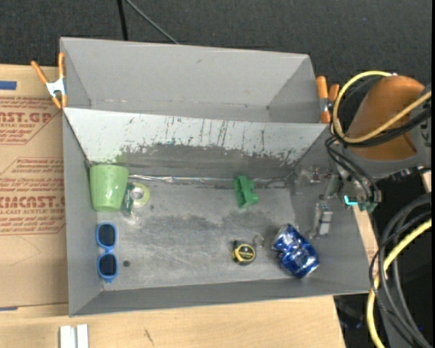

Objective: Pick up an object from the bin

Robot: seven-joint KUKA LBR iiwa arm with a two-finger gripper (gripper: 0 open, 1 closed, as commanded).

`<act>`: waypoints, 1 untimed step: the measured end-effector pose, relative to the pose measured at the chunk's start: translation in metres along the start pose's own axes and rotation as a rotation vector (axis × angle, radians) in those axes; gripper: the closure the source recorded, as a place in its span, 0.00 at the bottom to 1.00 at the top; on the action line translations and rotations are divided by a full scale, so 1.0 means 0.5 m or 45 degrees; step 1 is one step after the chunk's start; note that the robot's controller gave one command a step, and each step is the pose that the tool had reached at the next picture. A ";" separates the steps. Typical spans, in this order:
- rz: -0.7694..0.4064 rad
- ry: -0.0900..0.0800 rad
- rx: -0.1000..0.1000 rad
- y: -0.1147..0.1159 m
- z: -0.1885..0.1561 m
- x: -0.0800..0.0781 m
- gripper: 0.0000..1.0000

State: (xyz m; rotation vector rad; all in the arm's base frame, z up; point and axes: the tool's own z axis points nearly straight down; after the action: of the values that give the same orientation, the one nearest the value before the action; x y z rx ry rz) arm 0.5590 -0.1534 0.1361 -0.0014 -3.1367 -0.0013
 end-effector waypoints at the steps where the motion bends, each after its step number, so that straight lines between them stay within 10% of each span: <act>1: -0.086 -0.029 0.003 0.030 0.122 0.141 0.00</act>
Offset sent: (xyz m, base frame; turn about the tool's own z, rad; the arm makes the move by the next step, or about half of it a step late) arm -0.0763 0.0140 -0.0661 -0.0692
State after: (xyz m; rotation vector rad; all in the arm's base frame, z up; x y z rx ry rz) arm 0.4883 -0.1382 0.0754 0.1048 -3.1574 0.0019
